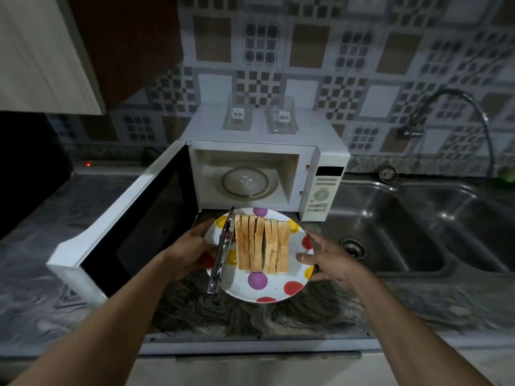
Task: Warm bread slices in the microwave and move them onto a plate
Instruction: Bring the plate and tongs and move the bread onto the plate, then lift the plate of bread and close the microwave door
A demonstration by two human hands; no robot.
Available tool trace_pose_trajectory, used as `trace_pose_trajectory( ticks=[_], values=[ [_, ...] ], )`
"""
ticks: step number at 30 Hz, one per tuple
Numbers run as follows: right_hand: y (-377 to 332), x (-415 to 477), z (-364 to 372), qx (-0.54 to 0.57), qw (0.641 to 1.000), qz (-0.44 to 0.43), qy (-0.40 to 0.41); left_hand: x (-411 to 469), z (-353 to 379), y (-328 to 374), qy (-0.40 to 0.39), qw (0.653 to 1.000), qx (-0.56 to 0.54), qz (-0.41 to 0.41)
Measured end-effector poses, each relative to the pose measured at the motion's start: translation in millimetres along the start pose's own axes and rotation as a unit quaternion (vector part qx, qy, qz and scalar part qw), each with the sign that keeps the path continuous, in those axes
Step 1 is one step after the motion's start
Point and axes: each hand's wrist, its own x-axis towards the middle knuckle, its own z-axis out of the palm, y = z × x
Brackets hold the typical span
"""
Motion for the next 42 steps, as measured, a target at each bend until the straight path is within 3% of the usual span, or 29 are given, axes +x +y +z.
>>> trace_pose_trajectory(
  ticks=[6, 26, 42],
  values=[
    [-5.9, -52.5, -0.8, 0.021, 1.0, -0.009, 0.018, -31.8, 7.3, 9.1, 0.028, 0.999, -0.014, -0.014],
    [-18.8, -223.7, -3.3, -0.023, 0.996, -0.066, -0.056, -224.0, 54.9, 19.9, 0.024, 0.998, -0.045, 0.023],
    [-66.8, -278.8, 82.6, -0.059, 0.982, -0.099, -0.15, -359.4, 20.5, 35.5, 0.091, 0.993, -0.045, 0.057]
  ],
)
